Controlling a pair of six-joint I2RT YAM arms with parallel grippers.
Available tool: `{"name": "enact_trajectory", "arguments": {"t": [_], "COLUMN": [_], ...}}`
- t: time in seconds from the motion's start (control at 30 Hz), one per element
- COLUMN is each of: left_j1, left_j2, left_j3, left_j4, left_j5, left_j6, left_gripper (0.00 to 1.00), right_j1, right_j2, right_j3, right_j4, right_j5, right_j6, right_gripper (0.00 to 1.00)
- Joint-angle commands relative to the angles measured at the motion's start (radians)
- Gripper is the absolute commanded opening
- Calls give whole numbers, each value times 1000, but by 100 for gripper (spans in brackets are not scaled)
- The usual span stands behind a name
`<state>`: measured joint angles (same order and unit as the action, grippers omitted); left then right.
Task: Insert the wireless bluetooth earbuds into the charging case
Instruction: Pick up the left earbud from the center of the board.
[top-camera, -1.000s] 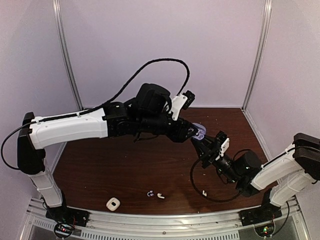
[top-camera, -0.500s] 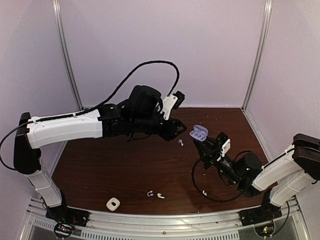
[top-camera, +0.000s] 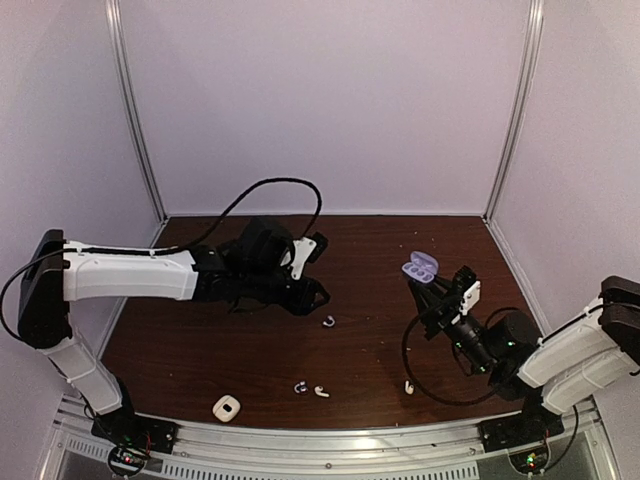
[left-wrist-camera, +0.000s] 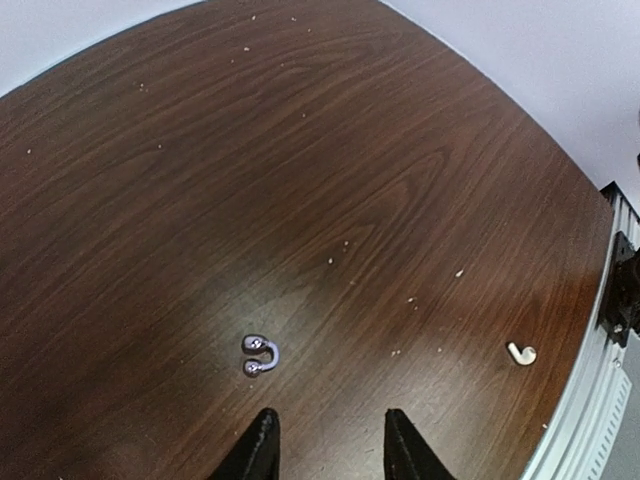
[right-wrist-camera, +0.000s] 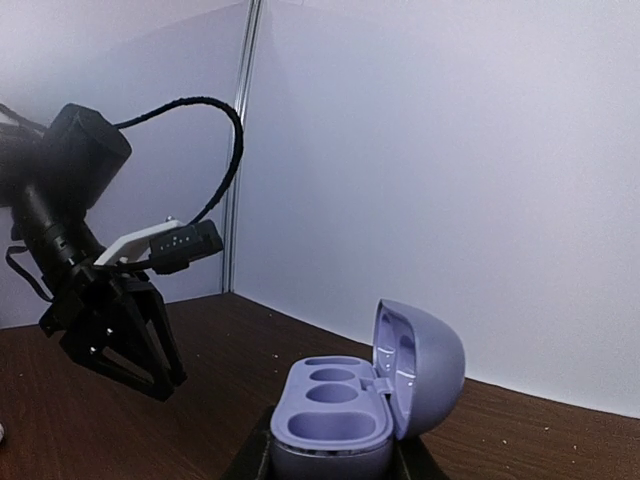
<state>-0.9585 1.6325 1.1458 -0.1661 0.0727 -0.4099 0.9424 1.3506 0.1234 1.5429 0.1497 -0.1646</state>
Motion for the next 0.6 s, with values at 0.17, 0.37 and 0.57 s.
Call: {"name": "enact_trajectory", "arguments": {"t": [0.17,0.37,0.57], "left_j1": [66,66,66], "left_j2": [109,252,321], "left_j3": [41,154,168], "left_j4": [-59,-127,-98], "left_j5": [79,103,88], "left_j6": [139,224,102], "left_gripper": [42,41,40], "right_j1": [-16,-29,-36], "right_j2": [-134,-223,-269], "right_j3": [-15,-27,-48], "right_j4": [73,-30,-70], "right_j5": [-3,-16,-10], "right_j6": [37,56,68], "right_gripper": [0,0,0]}}
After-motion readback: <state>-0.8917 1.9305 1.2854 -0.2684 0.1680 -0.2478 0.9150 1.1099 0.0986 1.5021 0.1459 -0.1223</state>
